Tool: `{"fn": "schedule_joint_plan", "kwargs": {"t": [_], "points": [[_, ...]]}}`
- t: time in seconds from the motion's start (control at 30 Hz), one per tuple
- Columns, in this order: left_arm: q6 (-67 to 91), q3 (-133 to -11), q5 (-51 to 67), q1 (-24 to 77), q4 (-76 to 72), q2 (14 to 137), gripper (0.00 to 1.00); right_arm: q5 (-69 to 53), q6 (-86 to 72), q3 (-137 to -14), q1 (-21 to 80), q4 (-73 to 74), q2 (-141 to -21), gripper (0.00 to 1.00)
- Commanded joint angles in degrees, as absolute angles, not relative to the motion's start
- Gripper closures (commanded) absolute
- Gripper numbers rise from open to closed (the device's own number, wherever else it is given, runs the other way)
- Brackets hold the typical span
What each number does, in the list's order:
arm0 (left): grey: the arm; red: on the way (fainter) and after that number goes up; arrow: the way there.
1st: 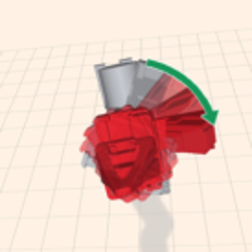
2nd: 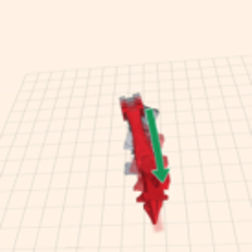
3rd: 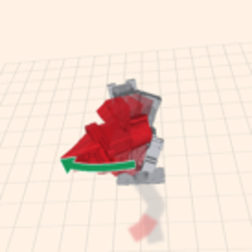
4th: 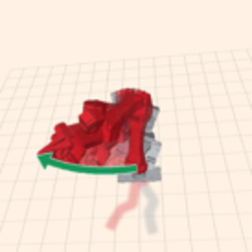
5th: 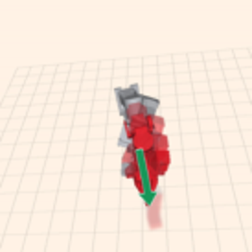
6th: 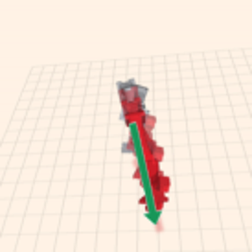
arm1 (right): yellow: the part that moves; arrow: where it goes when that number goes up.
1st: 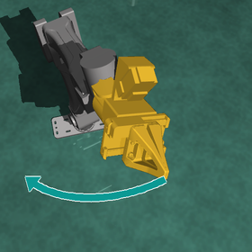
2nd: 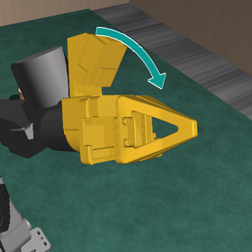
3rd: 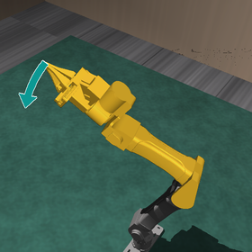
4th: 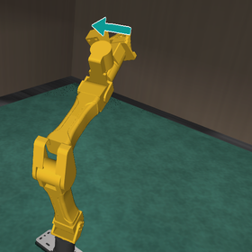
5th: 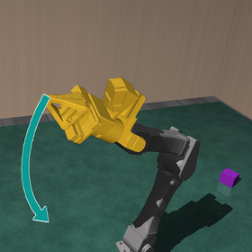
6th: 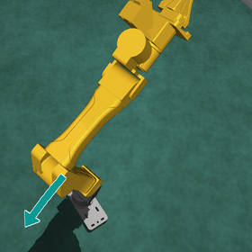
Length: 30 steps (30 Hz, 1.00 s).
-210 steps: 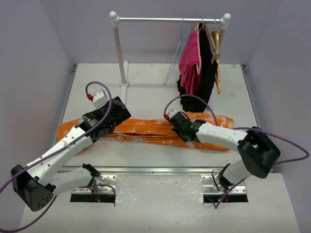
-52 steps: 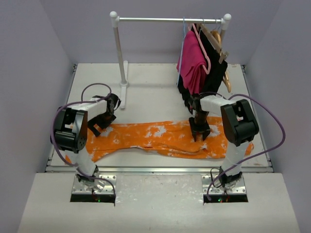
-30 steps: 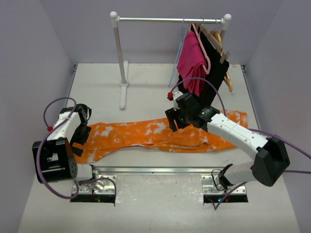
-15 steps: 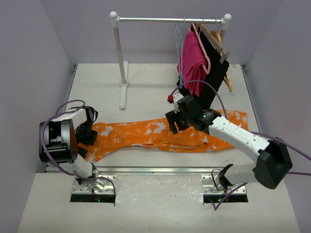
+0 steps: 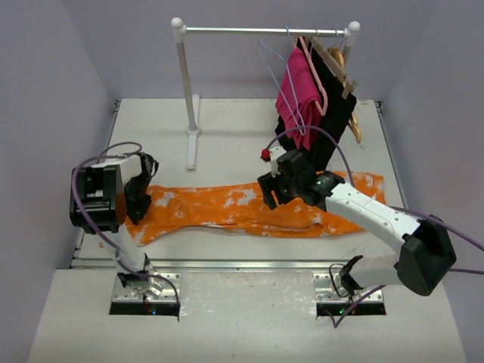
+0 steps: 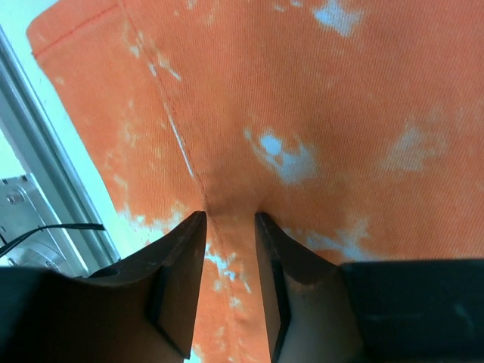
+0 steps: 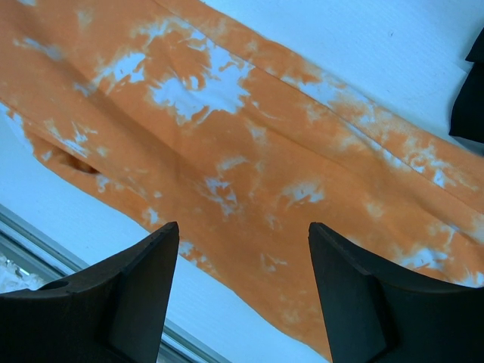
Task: Place the trousers on the hanger
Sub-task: Fold the trousers at the center of the board.
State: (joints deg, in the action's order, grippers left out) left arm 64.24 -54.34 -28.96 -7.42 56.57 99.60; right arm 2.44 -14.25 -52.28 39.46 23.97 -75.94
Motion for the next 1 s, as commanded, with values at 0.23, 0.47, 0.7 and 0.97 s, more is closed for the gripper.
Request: {"fn": "schedule_joint_plan", "kwargs": {"t": [0.23, 0.47, 0.7, 0.97], "points": [[61.6, -75.85, -31.15, -7.61, 41.75, 114.66, 0.7, 2.84, -13.01, -51.77, 39.46, 20.22, -77.31, 0.28], [59.48, -75.86, -31.06, -1.99, 44.39, 96.45, 0.24, -1.38, -11.06, -52.82, 40.46, 19.27, -82.02, 0.22], [66.73, -67.59, -29.54, -0.79, 60.44, 81.8, 0.0, 4.37, -1.33, -59.67, 54.69, 15.32, -88.68, 0.26], [71.59, -55.82, -28.19, -0.62, 62.71, 70.32, 0.0, 12.98, 4.6, -79.88, 63.42, 20.27, -111.34, 0.55]]}}
